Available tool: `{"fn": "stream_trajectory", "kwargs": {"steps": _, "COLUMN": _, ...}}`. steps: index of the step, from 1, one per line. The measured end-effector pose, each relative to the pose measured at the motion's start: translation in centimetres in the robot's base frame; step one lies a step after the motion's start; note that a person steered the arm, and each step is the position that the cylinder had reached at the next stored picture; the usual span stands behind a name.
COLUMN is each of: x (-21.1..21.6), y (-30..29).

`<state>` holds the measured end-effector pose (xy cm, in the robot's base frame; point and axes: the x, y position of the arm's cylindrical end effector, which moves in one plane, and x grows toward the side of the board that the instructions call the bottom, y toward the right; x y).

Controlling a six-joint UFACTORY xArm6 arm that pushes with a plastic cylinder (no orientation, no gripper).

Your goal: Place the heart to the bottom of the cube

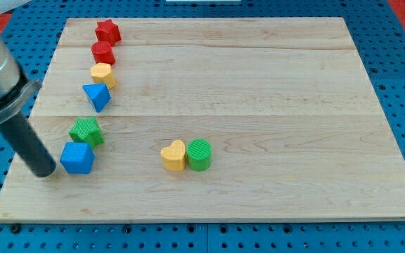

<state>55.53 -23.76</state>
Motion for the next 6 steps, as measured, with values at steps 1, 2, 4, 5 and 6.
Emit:
{"fn": "stream_trajectory", "kwargs": {"steps": 1, "x": 0.3, "y": 1.2}}
{"fn": "stream_trajectory", "kwargs": {"steps": 2, "x": 1.4, "y": 7.7}}
{"fn": "stream_trajectory", "kwargs": {"steps": 4, "x": -0.2, "y": 28.7}}
{"fn": "stream_trajectory", "kwargs": {"steps": 5, "x": -1.6, "y": 26.1}}
{"fn": "stream_trajectory", "kwargs": {"steps": 6, "x": -1.9, "y": 20.4}}
